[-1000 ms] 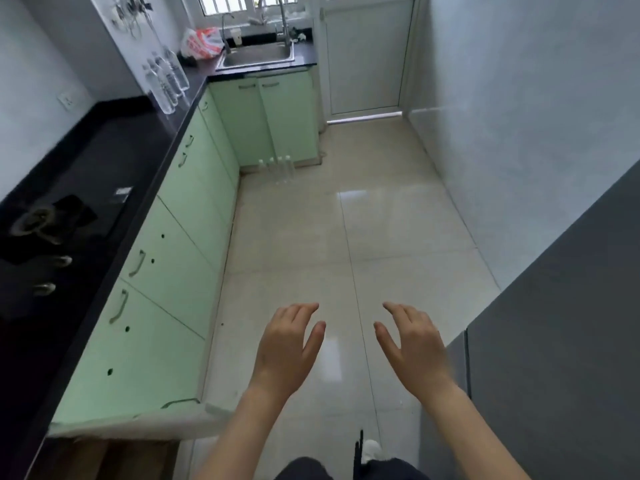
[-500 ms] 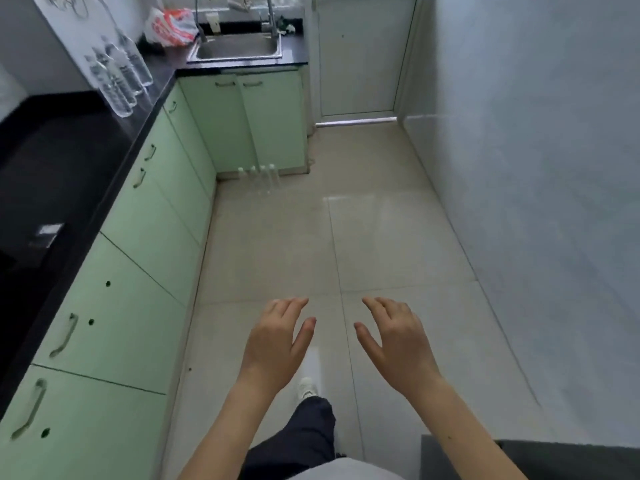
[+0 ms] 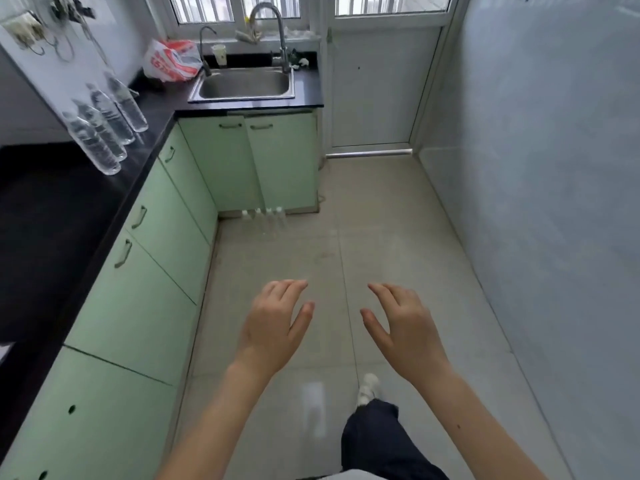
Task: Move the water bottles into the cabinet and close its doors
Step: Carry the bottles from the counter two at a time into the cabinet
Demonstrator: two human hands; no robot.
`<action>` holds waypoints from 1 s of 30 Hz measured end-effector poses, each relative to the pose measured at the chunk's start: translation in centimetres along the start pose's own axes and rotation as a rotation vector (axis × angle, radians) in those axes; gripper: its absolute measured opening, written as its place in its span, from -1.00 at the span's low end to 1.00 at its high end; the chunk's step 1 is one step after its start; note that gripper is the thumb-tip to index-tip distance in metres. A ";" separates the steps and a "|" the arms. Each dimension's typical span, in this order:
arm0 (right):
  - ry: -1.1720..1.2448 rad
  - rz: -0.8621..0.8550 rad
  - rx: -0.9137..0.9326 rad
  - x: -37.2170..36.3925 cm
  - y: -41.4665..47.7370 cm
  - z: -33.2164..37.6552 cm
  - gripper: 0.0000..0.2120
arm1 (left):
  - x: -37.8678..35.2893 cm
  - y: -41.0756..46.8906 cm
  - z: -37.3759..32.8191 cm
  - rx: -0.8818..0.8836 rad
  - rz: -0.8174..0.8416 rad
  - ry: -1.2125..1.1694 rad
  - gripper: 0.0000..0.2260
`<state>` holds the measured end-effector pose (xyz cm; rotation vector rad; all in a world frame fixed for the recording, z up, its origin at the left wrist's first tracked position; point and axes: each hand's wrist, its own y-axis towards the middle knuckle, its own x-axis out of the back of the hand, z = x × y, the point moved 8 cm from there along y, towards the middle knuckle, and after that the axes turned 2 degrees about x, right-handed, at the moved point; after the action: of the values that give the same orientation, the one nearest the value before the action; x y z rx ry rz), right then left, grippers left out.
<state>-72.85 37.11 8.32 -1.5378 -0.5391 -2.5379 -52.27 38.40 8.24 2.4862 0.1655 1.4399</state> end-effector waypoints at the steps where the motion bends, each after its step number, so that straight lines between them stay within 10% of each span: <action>1: 0.002 0.012 0.001 -0.9 1.8 -1.1 -0.48 | -1.2 1.5 0.9 0.022 0.005 -0.001 -0.56; 11: 0.054 0.174 0.149 -5.8 26.4 -7.5 -0.43 | -5.6 20.2 6.7 0.245 -0.042 0.071 -0.55; 30: 0.088 0.397 0.489 -23.4 60.2 5.3 -0.46 | 0.0 38.8 33.7 0.691 -0.174 0.074 -0.47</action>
<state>-40.06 -18.67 4.25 -1.2072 -0.6965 -1.9776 -24.41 -4.46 3.22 2.8186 1.0228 1.5910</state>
